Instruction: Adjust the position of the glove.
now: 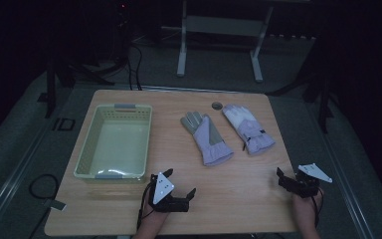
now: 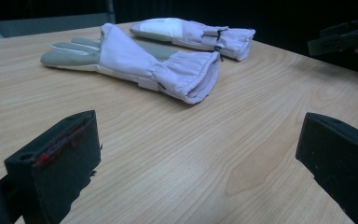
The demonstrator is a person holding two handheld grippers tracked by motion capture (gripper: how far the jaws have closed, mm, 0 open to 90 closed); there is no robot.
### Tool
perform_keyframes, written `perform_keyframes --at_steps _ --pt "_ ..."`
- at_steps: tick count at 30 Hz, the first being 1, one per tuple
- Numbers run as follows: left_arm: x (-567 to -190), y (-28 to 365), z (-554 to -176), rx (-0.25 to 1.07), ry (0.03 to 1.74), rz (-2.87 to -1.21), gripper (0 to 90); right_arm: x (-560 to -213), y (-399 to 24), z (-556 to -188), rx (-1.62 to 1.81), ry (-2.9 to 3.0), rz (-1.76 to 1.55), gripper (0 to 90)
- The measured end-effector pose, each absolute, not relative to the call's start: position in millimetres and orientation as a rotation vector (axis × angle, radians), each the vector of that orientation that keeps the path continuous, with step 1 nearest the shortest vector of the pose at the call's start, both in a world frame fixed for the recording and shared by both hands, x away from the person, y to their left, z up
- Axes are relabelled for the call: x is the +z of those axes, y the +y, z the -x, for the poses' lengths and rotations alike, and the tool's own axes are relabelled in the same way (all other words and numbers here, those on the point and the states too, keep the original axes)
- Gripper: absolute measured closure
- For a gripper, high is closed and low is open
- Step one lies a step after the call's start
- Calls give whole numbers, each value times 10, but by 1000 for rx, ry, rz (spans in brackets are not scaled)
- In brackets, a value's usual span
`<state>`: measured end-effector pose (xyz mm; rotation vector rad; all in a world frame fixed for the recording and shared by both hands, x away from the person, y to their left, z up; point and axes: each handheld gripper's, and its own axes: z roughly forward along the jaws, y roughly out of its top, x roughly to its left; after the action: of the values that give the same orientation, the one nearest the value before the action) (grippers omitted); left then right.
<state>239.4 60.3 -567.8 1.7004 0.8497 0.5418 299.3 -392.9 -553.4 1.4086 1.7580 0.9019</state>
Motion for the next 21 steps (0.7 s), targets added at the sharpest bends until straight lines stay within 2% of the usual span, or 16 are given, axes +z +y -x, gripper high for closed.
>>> perform_keyframes --at_steps 9,15,21 --pt "-5676 593 -2395 543 840 -1713 0 -5473 -3986 -2957 934 1769 -1384 115" --pt "-5676 595 -2395 535 836 -1715 0 -5238 -4048 -2958 928 1725 -1393 113" --pt "-5676 591 -2392 533 831 -1718 0 -5079 -4009 -2985 962 1747 -1396 151"
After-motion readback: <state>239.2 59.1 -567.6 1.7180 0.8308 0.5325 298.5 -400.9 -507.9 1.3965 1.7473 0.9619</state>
